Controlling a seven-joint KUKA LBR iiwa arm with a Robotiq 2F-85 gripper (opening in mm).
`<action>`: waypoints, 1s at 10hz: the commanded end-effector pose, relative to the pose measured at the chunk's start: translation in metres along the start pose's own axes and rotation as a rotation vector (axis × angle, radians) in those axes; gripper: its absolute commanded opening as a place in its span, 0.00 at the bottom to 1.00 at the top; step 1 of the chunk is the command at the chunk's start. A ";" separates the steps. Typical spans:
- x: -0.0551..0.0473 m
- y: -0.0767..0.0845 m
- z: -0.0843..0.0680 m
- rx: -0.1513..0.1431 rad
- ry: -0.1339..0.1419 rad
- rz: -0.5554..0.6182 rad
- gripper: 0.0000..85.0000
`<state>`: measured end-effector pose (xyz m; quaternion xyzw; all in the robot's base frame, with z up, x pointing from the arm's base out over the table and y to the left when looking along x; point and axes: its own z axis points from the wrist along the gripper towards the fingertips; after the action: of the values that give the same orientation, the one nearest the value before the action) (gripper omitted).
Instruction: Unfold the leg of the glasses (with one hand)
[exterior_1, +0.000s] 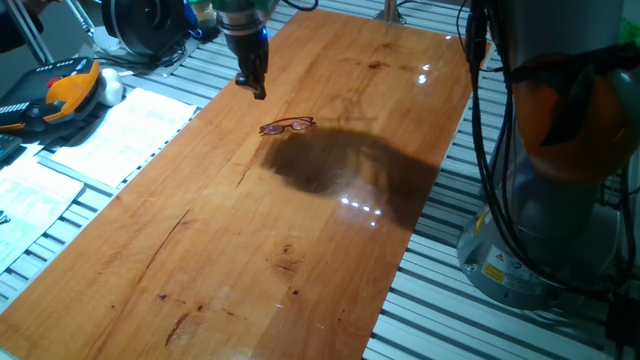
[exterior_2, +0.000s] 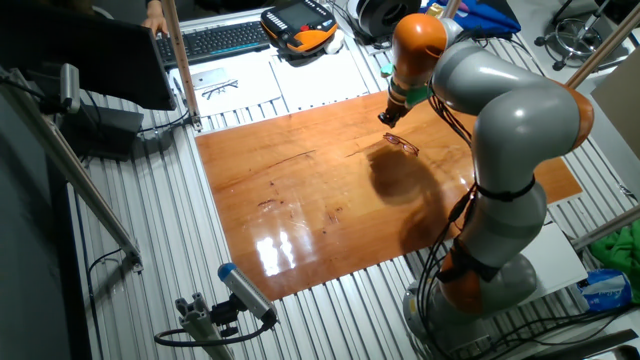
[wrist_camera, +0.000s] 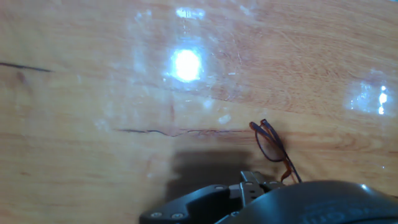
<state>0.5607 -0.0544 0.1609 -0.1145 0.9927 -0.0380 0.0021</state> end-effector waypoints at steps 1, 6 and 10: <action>0.000 -0.002 0.003 -0.001 0.004 -0.012 0.00; 0.006 -0.021 0.031 -0.012 0.003 -0.083 0.00; 0.008 -0.027 0.042 0.008 0.012 -0.161 0.00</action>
<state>0.5599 -0.0860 0.1199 -0.1939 0.9801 -0.0422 -0.0064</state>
